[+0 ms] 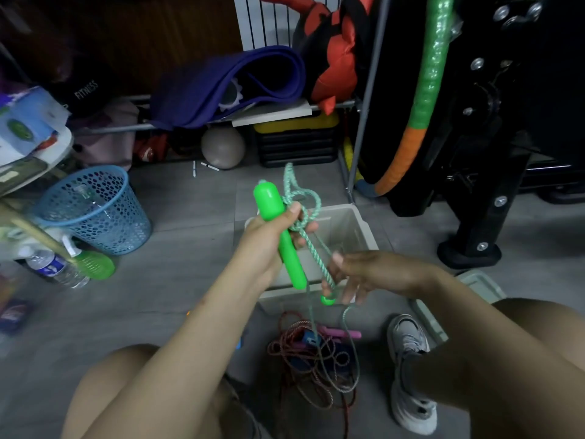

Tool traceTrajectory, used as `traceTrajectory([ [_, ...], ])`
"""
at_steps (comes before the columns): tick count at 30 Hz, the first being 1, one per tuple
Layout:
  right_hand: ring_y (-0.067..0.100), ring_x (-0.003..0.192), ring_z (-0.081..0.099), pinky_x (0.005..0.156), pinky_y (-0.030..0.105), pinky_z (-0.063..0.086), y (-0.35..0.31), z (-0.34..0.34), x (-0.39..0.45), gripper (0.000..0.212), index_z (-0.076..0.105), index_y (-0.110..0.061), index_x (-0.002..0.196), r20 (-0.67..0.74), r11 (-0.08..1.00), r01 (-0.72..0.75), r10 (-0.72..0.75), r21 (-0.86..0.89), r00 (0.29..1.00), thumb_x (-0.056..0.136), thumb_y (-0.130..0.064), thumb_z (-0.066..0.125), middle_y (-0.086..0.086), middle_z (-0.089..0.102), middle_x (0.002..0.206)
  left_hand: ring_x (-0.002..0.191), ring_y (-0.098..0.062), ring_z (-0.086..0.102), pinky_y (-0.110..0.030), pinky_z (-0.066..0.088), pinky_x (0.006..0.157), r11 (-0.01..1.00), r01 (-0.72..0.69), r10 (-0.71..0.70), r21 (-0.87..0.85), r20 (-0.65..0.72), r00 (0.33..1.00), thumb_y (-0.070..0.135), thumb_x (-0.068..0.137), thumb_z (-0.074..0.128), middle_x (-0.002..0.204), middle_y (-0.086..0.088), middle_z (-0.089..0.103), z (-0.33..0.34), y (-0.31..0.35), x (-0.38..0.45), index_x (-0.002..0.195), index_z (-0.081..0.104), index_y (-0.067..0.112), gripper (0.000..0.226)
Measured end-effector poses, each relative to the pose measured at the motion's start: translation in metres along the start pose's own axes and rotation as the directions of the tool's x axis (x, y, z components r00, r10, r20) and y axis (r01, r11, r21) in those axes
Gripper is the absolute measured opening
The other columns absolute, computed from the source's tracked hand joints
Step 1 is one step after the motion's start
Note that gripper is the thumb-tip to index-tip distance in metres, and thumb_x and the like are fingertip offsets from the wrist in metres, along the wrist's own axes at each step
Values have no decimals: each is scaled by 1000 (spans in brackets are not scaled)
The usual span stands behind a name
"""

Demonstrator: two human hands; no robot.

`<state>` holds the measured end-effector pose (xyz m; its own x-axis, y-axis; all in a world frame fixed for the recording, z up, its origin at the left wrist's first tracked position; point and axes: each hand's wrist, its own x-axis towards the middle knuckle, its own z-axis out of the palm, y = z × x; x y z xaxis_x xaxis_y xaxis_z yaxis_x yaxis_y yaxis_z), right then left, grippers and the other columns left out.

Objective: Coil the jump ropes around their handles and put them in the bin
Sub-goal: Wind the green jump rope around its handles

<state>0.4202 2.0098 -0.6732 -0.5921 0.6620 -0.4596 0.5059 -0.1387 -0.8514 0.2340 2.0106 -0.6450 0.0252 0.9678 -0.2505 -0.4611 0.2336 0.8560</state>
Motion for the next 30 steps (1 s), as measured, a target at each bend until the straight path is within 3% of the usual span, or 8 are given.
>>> traceTrajectory([
  [3, 9, 83, 59, 76, 27, 50, 5, -7, -4, 28, 65, -17, 102, 112, 936, -25, 68, -351, 991, 98, -36, 44, -12, 64, 92, 61, -11, 68, -15, 43, 43, 998, -42, 38, -49, -77, 996, 9, 94, 52, 72, -1, 60, -15, 13, 6, 84, 53, 10, 10],
  [8, 14, 76, 59, 74, 29, 48, 16, -21, -3, 22, 64, -17, 88, 90, 766, -99, 201, -635, 976, 94, -36, 54, -2, 60, 82, 60, -11, 69, -15, 39, 40, 997, -57, 65, 55, -165, 984, 10, 94, 54, 78, -4, 56, -37, 30, 10, 83, 52, 10, 12],
  [11, 5, 65, 61, 59, 19, 49, 15, -19, -5, 17, 61, -17, 85, 39, 894, -128, 160, -429, 986, 97, -21, 50, -1, 68, 82, 56, -10, 68, -14, 39, 37, 948, 18, 22, 319, -123, 992, 7, 94, 54, 76, -4, 58, -40, 24, 6, 83, 54, 10, 11],
  [15, 12, 58, 62, 56, 23, 52, 8, -15, -9, 14, 59, -6, 87, -25, 997, 66, -65, 32, 998, 95, -12, 50, 7, 69, 74, 71, -18, 62, -21, 54, 46, 872, 134, -121, 470, -57, 991, 4, 91, 58, 87, -9, 60, -35, 3, 2, 92, 56, 7, 4],
  [19, 13, 52, 58, 51, 22, 50, 0, -13, -8, 16, 58, -5, 86, -196, 942, 206, -156, 266, 968, 95, -12, 47, 10, 65, 69, 85, -22, 58, -32, 60, 62, 852, 226, -290, 472, 66, 955, 5, 89, 60, 96, -13, 55, -27, -12, -7, 92, 57, 5, 4],
  [23, 10, 45, 55, 45, 19, 46, -2, -9, 1, 19, 55, -5, 87, -349, 832, 309, -150, 461, 925, 97, -9, 40, 6, 62, 61, 95, -18, 63, -30, 58, 73, 822, 207, -361, 531, 203, 910, 6, 90, 57, 105, -7, 64, -22, -23, -13, 106, 59, 8, 16],
  [27, 8, 48, 55, 45, 19, 46, -2, -7, 7, 19, 54, -6, 87, -415, 740, 371, -136, 561, 899, 98, -9, 39, 3, 63, 61, 90, -17, 66, -31, 52, 87, 876, 179, -341, 448, 314, 886, 8, 90, 54, 100, -2, 69, -8, -36, -17, 107, 62, 13, 19],
  [30, 8, 47, 53, 44, 18, 44, -2, -8, 9, 20, 53, -6, 87, -460, 692, 399, -108, 602, 881, 99, -9, 37, 2, 64, 60, 85, -23, 69, -37, 54, 85, 889, 308, -416, 339, 315, 853, 12, 84, 57, 98, -8, 68, -1, -40, -15, 107, 61, 9, 24],
])
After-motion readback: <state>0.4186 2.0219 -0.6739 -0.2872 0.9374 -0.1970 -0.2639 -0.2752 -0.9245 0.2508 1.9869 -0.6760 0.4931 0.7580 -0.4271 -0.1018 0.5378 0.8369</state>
